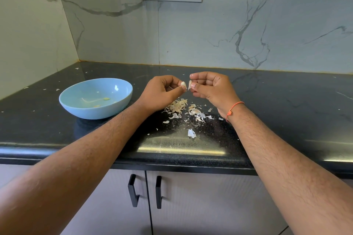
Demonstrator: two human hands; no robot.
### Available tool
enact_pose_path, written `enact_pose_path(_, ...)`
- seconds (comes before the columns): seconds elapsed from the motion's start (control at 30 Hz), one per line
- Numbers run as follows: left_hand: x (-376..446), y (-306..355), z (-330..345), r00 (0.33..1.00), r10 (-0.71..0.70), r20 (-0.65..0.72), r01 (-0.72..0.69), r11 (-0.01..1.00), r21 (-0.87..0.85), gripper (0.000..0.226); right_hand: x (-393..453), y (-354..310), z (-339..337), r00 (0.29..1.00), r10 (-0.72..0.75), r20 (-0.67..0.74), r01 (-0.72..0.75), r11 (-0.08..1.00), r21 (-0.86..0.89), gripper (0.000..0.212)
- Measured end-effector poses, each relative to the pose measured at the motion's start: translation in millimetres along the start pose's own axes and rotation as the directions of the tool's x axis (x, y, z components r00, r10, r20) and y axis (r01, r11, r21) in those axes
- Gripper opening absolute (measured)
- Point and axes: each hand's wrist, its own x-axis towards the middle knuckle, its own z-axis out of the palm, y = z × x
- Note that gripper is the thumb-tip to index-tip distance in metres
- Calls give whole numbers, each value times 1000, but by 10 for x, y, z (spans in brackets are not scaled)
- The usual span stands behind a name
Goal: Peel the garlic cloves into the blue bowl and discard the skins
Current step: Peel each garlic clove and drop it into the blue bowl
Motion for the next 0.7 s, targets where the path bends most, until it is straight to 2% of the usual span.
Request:
enact_pose_path(0.2, 8, -12, -19, 999, 2, 38, -5, 997, 72, 7, 3, -2, -19, 1000, -4, -15, 3, 1000, -19, 24)
enact_pose_path(0.33, 11, -40, -18, 995, 89, 35, -91, 994, 55, 28, -9, -4, -17, 998, 30, 51, -27, 998, -54, 32)
enact_pose_path(0.47, 8, -43, -9, 983, 178, 43, -182, 973, 138, 15, 0, -6, -26, 996, 74, 53, -71, 996, -50, 32)
enact_pose_path(0.6, 8, -32, -9, 984, 175, -36, -172, 981, 90, 10, -4, 7, -25, 994, 93, 61, -88, 993, -82, 15)
enact_pose_path(0.7, 26, -46, -18, 985, 153, -79, -148, 987, 62, 10, -17, 17, -14, 994, 68, 86, -53, 986, -161, 21)
